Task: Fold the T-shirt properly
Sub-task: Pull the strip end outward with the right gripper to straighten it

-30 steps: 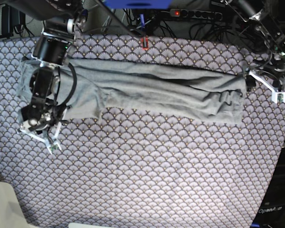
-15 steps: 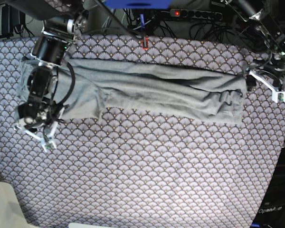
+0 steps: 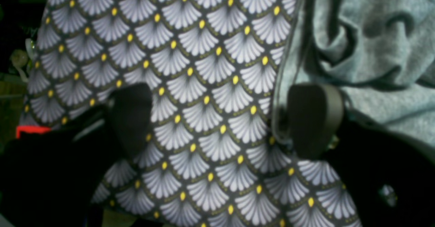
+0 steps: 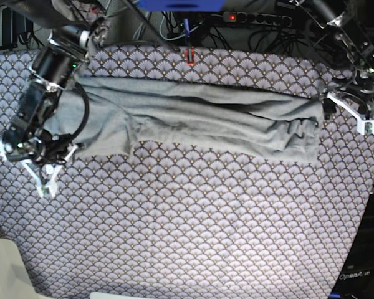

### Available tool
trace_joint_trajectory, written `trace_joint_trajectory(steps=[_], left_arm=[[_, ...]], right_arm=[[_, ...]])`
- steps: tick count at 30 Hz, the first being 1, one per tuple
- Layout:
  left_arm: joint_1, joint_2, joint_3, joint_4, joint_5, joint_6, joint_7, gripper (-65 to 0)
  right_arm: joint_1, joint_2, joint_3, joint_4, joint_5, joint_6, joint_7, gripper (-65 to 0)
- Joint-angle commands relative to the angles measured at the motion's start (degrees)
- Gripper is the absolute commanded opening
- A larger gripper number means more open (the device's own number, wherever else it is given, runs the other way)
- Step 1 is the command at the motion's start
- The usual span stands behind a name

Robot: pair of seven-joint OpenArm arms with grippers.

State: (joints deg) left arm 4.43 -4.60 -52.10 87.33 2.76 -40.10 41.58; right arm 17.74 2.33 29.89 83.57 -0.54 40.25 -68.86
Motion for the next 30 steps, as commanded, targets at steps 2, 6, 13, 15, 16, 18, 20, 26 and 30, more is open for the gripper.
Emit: trace_joint_trajectory(steps=[2, 6, 13, 15, 16, 18, 20, 26, 30], left_arm=[[-0.3, -0.7, -0.3, 1.2, -0.7, 0.1, -1.1, -3.1], [-0.3, -0.8, -0.3, 1.2, -0.7, 0.1, -1.1, -3.1], [-0.3, -0.9, -0.3, 1.1, -0.7, 0.1, -1.1, -3.1], [-0.3, -0.9, -0.3, 0.9, -0.7, 0.1, -1.1, -3.1], [-0.4, -0.9, -0.3, 0.9, -0.6, 0.1, -1.1, -3.1], [-0.5, -0.9, -0.3, 0.8, -0.6, 0.1, -1.1, -3.1], [-0.6, -0.9, -0.3, 0.7, -0.6, 0.1, -1.1, -3.1], [-0.7, -0.9, -0.3, 0.6, -0.6, 0.1, -1.1, -3.1], [-0.7, -0.9, -0.3, 0.6, -0.7, 0.1, -1.1, -3.1]], right_arm=[[1.0, 1.2, -0.1, 0.8, 5.1, -0.2, -0.6, -35.6], [1.6, 2.7, 0.0, -4.9, 8.9, -0.2, -1.2, -35.6], [4.9, 4.5, 0.0, -17.1, 9.7, -0.2, 1.8, -35.6], [5.0, 4.5, 0.0, -17.6, 9.7, -0.2, 1.8, -35.6], [5.1, 4.5, 0.0, -17.7, 9.7, -0.2, 1.8, -35.6], [5.1, 4.5, 0.0, -17.9, 9.7, -0.2, 1.8, -35.6], [5.1, 4.2, 0.0, -17.9, 9.7, -0.2, 1.8, -36.0], [4.7, 3.9, 0.0, -17.8, 10.9, -0.2, 1.6, -47.8], [4.8, 4.0, 0.0, -17.9, 11.8, -0.2, 1.2, -65.0]])
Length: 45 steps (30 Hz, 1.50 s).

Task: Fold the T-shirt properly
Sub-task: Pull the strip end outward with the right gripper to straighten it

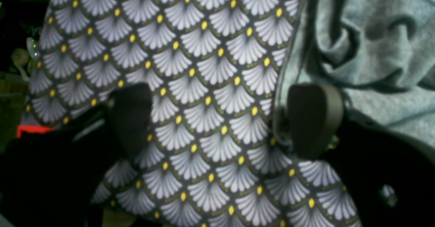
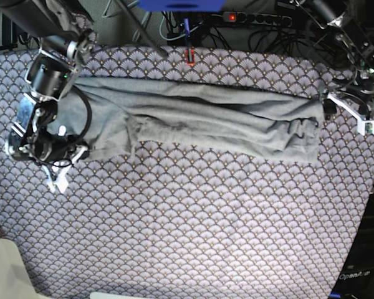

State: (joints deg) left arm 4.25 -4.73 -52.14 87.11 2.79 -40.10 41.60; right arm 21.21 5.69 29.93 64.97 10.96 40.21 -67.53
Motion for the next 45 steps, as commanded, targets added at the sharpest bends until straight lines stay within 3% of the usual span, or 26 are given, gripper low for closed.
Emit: trace_joint_trajectory(steps=[1, 8, 18, 24, 32, 38, 45], left_arm=[[-0.5, -0.8, -0.2, 0.8, -0.7, 0.1, -1.1, -3.1], [-0.5, -0.8, -0.2, 0.8, -0.7, 0.1, -1.1, -3.1], [-0.5, -0.6, -0.3, 1.5, -0.8, 0.1, -1.1, -3.1], [-0.2, -0.8, -0.3, 1.5, -0.8, 0.1, -1.1, -3.1], [-0.2, -0.9, -0.3, 1.5, -0.8, 0.1, -1.1, -3.1], [-0.2, -0.9, -0.4, 1.5, -0.3, 0.1, -1.1, -3.1], [-0.2, -2.5, -0.5, 1.1, -0.6, 0.1, -1.1, -3.1]], right_arm=[[1.3, 0.6, -0.1, 1.0, 0.3, -0.2, -0.2, -65.0], [0.6, 0.9, -0.6, 7.2, 0.4, -0.2, -1.2, -65.0], [-5.2, 0.5, -0.6, 27.2, 0.4, -0.2, -10.5, -65.0], [-13.2, 0.8, -0.6, 36.6, 5.3, -0.2, -10.6, -65.0], [-22.4, 0.8, -0.4, 45.2, 7.5, -0.2, -10.5, -65.0], [-27.5, 5.3, 0.2, 45.4, 18.4, -0.2, -10.1, -65.0], [-29.8, 7.6, 6.9, 45.4, 22.3, -0.2, -10.0, -65.0]])
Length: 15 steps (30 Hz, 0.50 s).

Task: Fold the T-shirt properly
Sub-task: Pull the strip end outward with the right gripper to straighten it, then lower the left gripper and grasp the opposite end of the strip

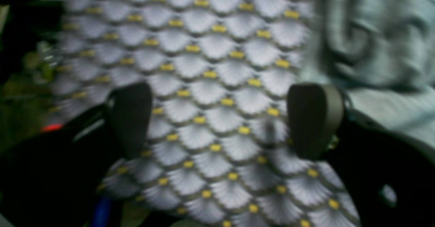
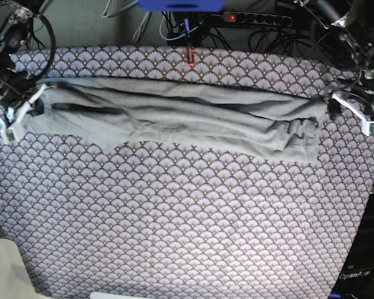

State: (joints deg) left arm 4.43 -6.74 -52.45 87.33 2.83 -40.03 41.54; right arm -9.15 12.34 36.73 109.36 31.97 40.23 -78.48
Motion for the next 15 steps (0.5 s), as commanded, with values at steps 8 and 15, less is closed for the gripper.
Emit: trace_joint_trajectory(steps=[8, 15], left_arm=[[-0.6, -0.9, -2.0, 1.2, -0.8, 0.0, -1.0, -3.1], [-0.5, -1.0, -2.1, 1.7, -0.8, 0.0, -0.8, -3.1]], right_arm=[[-1.7, 0.5, 0.3, 1.0, 1.3, -0.2, 1.0, -65.0], [-0.8, 1.1, 0.2, 1.0, 1.3, -0.2, 0.5, -65.0]])
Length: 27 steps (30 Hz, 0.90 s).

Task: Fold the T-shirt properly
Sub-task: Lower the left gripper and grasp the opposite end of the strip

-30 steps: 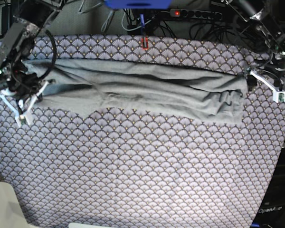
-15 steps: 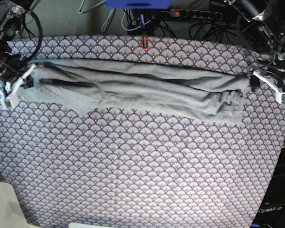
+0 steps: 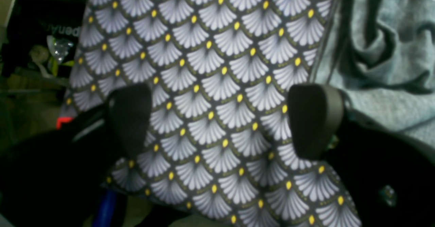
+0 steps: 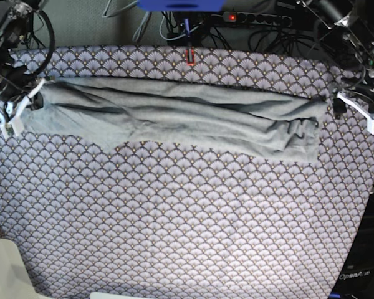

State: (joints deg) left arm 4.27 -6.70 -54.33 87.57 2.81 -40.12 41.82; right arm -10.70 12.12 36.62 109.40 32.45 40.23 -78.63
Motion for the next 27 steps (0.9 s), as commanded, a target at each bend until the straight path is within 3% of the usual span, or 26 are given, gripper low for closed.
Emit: trace_joint_trajectory(steps=[1, 8, 14, 17, 19, 27], left_arm=[[-0.3, -1.4, -0.2, 1.9, -0.7, 0.1, -1.0, -3.1], [-0.5, -1.6, -0.2, 1.9, -0.8, 0.1, -0.9, -3.0], [-1.2, -1.3, -0.2, 1.6, -0.8, 0.1, -0.9, -2.9], [-2.3, -1.3, -0.2, 1.5, -0.8, 0.1, -0.8, -2.9], [-2.9, -1.3, -0.2, 1.5, -0.8, 0.1, -0.8, -2.9], [-4.9, -1.2, 0.2, 1.4, -0.7, 0.1, -0.7, -2.9]], right_arm=[[1.3, 2.2, 0.3, 0.9, 0.6, -0.2, 0.6, -65.0], [1.6, 8.8, 0.7, -0.5, 0.5, -0.2, 0.9, -63.9], [1.7, 9.7, 0.9, -10.0, 0.7, -0.2, 1.2, -44.0], [2.0, 9.3, 0.9, -13.7, 0.7, -0.2, 4.5, -33.0], [2.0, 9.3, 0.8, -15.0, 0.7, -0.2, 6.6, -29.1], [3.6, 9.1, 0.2, -16.2, 0.7, -0.2, 7.9, -28.5]])
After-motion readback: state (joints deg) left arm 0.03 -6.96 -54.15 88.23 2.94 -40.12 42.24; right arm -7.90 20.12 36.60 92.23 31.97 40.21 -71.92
